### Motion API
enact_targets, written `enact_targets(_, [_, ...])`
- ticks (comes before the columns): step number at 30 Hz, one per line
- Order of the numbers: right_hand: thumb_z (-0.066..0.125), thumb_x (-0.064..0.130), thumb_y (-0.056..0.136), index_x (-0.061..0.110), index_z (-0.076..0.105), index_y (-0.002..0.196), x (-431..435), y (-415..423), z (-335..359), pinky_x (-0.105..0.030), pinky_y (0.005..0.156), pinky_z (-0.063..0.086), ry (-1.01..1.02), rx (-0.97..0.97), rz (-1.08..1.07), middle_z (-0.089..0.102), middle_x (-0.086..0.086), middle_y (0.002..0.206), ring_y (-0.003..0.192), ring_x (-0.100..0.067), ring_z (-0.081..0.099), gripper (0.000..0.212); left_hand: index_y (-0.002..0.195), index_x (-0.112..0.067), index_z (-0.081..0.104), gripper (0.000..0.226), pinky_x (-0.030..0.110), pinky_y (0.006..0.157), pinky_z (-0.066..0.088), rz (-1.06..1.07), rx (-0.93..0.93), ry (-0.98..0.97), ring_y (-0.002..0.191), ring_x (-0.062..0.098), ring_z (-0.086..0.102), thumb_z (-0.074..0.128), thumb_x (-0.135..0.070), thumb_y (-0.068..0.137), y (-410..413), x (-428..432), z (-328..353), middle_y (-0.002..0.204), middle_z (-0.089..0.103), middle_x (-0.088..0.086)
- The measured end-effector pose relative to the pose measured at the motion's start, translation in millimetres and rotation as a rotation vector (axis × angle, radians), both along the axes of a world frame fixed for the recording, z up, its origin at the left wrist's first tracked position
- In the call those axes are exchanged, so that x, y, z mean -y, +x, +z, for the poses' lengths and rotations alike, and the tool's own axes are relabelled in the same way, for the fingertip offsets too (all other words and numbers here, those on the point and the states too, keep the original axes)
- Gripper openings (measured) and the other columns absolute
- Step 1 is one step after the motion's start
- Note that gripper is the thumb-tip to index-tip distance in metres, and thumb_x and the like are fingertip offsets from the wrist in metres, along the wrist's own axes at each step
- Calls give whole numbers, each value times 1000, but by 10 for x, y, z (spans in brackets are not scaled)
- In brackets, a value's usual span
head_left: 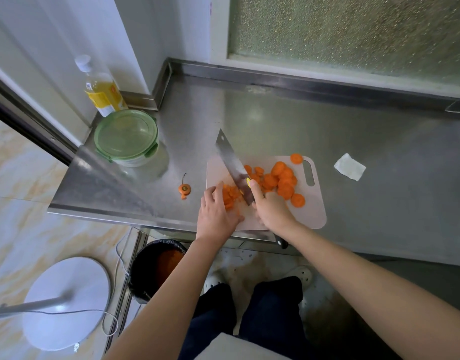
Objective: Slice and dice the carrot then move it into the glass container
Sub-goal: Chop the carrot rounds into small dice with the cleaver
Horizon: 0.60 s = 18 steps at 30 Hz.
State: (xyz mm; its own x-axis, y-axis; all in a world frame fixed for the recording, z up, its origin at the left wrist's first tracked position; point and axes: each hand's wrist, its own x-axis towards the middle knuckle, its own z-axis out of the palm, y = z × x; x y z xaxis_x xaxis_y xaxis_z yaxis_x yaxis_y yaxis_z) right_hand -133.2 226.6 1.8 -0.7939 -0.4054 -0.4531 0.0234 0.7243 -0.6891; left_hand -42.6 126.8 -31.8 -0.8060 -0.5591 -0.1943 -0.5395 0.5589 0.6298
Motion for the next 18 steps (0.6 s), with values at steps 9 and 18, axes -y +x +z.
enact_targets(9, [27, 59, 96, 11, 40, 53, -116, -41, 22, -31, 53, 32, -27, 40, -7, 39, -5, 49, 47, -21, 40, 67, 146, -15, 28, 73, 32, 100, 36, -76, 7, -22, 127, 22, 37, 67, -25, 85, -10, 242, -23, 144, 39, 2])
enact_targets(18, [27, 66, 92, 11, 45, 55, -116, -9, -119, -31, 55, 33, 14, 51, 17, 45, -6, 56, 55, -23, 41, 69, 135, -18, 45, 68, 34, 94, 45, -11, -72, 52, 116, 20, 45, 76, -23, 75, 16, 209, -12, 125, 45, 4])
